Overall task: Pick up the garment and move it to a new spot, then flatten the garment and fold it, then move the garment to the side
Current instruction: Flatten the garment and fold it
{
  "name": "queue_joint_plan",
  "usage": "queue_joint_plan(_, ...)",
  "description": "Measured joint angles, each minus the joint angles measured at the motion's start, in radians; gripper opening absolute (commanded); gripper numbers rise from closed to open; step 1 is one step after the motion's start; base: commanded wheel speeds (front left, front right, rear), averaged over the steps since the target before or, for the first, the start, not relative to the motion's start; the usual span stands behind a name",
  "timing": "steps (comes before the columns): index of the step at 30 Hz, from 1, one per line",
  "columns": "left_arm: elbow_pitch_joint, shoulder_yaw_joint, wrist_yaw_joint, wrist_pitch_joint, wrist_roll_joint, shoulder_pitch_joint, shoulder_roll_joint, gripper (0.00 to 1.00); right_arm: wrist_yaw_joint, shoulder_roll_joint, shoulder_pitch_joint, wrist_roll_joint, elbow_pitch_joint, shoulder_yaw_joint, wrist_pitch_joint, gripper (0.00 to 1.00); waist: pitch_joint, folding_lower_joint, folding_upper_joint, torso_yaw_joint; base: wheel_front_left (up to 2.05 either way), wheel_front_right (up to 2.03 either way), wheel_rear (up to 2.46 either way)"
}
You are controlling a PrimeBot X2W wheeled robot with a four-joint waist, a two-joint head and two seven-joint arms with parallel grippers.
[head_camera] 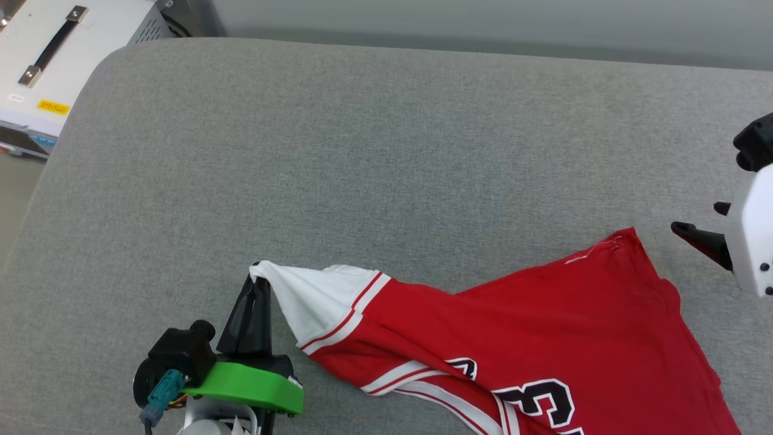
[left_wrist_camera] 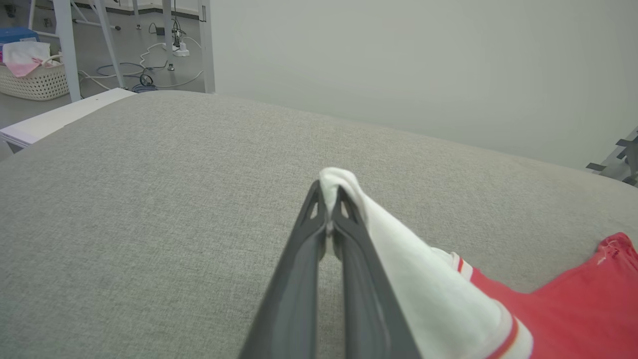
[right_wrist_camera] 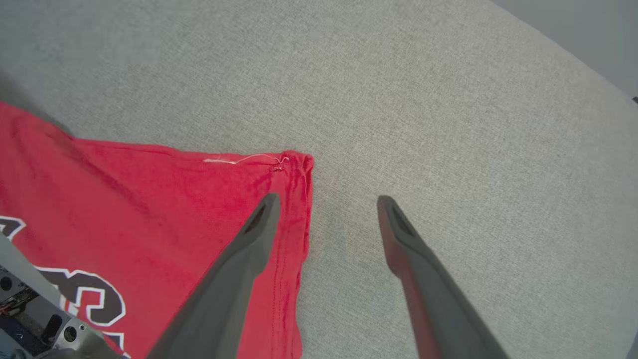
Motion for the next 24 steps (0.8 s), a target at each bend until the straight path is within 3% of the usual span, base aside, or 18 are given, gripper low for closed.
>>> queue_joint_plan(10, -0.008, -0.037, 0.006, 0.0, -0.008, -0.057, 0.0, 0.0, 0.0, 0.041, -0.136, -0.01, 0.198, 0.197, -0.005, 1.0, 0.091, 0.0001, 0.0, 0.052, 0.0, 0.0, 0.0)
queue_joint_plan(20, -0.01, -0.046, 0.014, 0.0, -0.021, -0.082, 0.0, 0.0, 0.0, 0.015, -0.174, 0.01, 0.31, 0.372, -0.096, 1.0, 0.152, 0.0, 0.0, 0.096, 0.0, 0.0, 0.0)
queue_joint_plan(21, -0.009, -0.046, 0.017, 0.0, -0.021, -0.082, 0.0, 0.0, 0.0, 0.011, -0.179, 0.016, 0.318, 0.384, -0.105, 0.95, 0.152, 0.0, 0.0, 0.097, 0.0, 0.0, 0.0)
queue_joint_plan(22, -0.007, -0.045, 0.018, 0.0, -0.021, -0.082, 0.0, 0.0, 0.0, 0.008, -0.185, 0.02, 0.326, 0.393, -0.117, 0.16, 0.15, 0.0, 0.0, 0.097, 0.0, 0.0, 0.0)
queue_joint_plan(23, -0.007, -0.045, 0.018, 0.0, -0.021, -0.082, 0.0, 0.0, 0.0, 0.008, -0.189, 0.022, 0.332, 0.402, -0.127, 0.0, 0.147, -0.0001, -0.0001, 0.096, 0.0, 0.0, 0.0)
queue_joint_plan(24, -0.005, -0.043, 0.018, 0.0, -0.021, -0.081, 0.0, 0.0, 0.0, 0.008, -0.196, 0.025, 0.34, 0.412, -0.144, 0.0, 0.143, 0.0, -0.0001, 0.095, 0.0, 0.0, 0.0)
